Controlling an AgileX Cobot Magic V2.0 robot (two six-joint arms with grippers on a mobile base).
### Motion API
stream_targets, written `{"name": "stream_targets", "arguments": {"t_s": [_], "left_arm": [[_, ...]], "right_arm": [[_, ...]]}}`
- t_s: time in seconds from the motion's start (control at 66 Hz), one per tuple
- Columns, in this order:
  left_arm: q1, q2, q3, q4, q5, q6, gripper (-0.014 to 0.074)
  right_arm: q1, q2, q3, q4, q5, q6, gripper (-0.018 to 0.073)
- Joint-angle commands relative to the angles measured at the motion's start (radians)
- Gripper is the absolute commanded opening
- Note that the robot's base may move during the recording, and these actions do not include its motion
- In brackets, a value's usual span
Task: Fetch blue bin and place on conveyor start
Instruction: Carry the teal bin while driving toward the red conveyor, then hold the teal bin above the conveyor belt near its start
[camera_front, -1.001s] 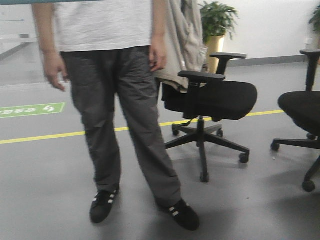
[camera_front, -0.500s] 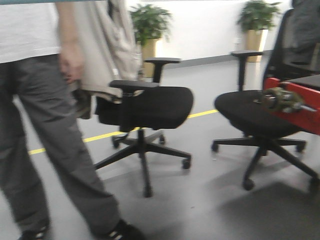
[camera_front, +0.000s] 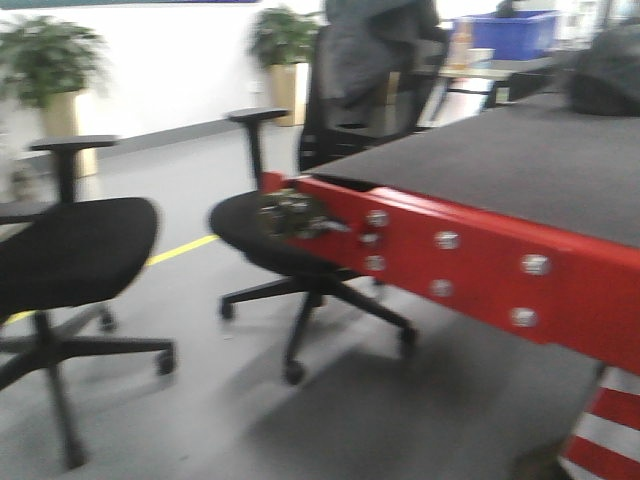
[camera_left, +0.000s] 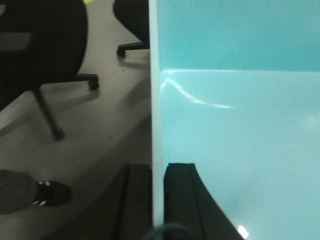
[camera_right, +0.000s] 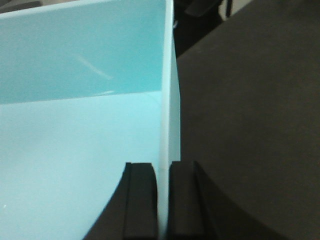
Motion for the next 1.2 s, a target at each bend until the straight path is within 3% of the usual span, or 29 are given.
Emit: {"name": "stream_targets", "arguments": {"t_s": [0.0, 1.182], "left_arm": [[-0.007, -0.005, -0.006, -0.010, -0.066, 0.000, -0.0111], [-0.007, -0.005, -0.006, -0.005, -0.066, 0.000, -0.0111]], "right_arm": [[0.007, -0.010, -0.010, 0.027, -0.077, -0.004, -0.0162], [0.007, -0.010, -0.010, 0.027, -0.133, -0.004, -0.0162]]}}
